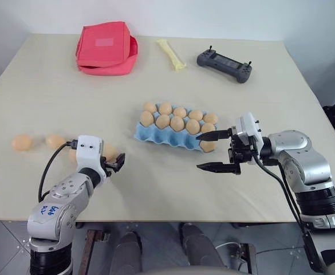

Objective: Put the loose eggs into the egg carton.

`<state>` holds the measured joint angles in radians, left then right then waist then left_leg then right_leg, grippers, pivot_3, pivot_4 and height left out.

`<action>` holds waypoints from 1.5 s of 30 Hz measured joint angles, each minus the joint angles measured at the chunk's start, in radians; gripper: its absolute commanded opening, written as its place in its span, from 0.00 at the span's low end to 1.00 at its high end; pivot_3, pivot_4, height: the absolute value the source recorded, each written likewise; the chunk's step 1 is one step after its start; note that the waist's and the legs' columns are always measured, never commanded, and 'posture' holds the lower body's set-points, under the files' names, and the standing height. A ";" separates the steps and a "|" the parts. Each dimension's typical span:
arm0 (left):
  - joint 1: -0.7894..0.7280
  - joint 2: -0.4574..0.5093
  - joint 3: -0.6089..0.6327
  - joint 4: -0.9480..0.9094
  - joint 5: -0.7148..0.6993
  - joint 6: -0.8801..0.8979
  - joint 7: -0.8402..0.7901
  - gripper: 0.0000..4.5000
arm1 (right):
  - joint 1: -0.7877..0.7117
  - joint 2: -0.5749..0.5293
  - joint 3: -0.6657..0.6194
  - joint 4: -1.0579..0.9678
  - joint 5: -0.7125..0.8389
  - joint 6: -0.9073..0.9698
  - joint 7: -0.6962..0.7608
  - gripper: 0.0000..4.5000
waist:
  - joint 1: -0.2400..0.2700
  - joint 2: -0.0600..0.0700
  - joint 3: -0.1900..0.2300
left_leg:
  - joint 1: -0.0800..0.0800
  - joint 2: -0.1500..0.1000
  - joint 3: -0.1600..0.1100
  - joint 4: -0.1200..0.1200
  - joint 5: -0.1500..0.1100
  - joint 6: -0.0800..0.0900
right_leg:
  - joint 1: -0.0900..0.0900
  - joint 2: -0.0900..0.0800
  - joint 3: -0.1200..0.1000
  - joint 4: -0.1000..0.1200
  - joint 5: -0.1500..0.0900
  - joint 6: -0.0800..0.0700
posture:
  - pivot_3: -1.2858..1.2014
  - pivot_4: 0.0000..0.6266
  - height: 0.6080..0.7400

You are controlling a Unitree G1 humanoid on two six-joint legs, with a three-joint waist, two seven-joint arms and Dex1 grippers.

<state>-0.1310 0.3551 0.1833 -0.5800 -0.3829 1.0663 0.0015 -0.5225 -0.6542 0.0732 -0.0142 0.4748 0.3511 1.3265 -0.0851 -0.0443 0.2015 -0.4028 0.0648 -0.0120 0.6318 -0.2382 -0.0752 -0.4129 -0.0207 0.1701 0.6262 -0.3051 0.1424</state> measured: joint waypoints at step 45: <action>-0.578 -0.220 -0.388 0.773 0.084 -0.606 -0.595 0.38 | 0.245 -0.081 -0.170 -0.264 0.057 0.081 -0.234 1.00 | 0.010 0.000 0.000 | -0.002 -0.001 0.000 -0.003 0.000 0.000 | 0.001 0.000 0.000 -0.005 0.005 0.009 | 0.52 0.24 1.00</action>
<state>-0.7086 0.1350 -0.2045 0.1931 -0.2991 0.4605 -0.5930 -0.2774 -0.7353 -0.0966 -0.2783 0.5316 0.4318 1.0927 -0.0748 -0.0442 0.2016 -0.4049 0.0639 -0.0125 0.6292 -0.2387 -0.0749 -0.4124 -0.0207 0.1702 0.6212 -0.3003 0.1516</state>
